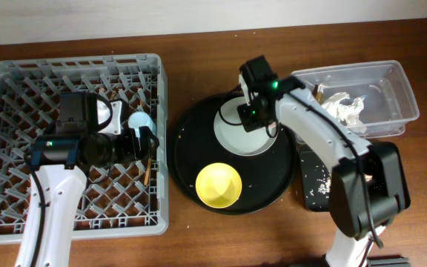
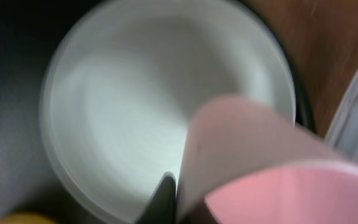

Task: Sort waste into correct bins and load items into the dishwasher rack
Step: 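Reach the right gripper to the pink cup and grasp it, then pass the pink cup from the right gripper to the left gripper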

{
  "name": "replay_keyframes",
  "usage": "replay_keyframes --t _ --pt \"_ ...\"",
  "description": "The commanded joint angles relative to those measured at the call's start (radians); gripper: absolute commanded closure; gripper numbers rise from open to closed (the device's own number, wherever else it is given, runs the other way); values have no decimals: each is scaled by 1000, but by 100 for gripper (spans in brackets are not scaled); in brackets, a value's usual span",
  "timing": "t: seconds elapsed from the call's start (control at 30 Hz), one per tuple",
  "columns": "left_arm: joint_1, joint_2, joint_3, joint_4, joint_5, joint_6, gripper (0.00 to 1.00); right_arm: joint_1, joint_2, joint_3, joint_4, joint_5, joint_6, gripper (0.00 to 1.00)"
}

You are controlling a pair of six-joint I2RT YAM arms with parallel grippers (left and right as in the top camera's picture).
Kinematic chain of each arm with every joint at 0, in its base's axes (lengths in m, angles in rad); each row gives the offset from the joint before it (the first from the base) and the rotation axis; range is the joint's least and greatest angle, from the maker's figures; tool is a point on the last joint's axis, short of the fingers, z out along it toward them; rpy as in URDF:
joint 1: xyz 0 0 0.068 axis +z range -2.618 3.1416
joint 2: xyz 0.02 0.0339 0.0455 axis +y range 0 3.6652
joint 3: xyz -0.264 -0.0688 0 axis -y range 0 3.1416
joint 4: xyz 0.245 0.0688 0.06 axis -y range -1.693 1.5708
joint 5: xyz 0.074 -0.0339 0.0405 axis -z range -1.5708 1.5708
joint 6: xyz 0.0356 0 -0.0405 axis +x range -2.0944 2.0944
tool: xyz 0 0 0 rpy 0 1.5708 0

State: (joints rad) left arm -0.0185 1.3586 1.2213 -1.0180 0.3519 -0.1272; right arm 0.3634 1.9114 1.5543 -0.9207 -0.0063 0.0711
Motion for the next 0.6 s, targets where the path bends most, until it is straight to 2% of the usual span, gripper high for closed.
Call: replay_keyframes --t 0.0,0.03,0.1,0.13,0.2,0.23,0.27,0.3,0.33,0.43,0.57 --pt "-1 -7 6 -1 10 2 1 3 -180 262 -174 -175 -14 96" --pt "-1 -7 6 -1 10 2 1 -2 -246 340 -244 -238 -14 96" --pt "-1 -7 6 7 11 2 1 -44 -381 385 -301 -379 -15 96" --pt "-1 -7 6 111 11 2 1 -92 -443 385 -327 -483 -56 96" --pt "-1 -7 6 168 39 -6 1 -233 -519 385 -400 -751 -155 96" --pt "-1 -7 6 183 336 72 1 -282 -518 385 -459 -869 -235 96" --pt "-1 -7 6 223 675 217 1 -303 -508 381 -518 -988 -340 96" --pt "-1 -7 6 288 1007 277 1 -304 -494 380 -568 -1087 -426 96" --pt "-1 -7 6 379 1218 278 1 -290 -474 380 -607 -1151 -492 96" --pt "-27 -8 7 401 1220 249 1 -173 -428 379 -629 -1165 -513 96" --pt "-95 -9 8 417 1220 249 1 -31 -389 380 -563 -1173 -531 96"
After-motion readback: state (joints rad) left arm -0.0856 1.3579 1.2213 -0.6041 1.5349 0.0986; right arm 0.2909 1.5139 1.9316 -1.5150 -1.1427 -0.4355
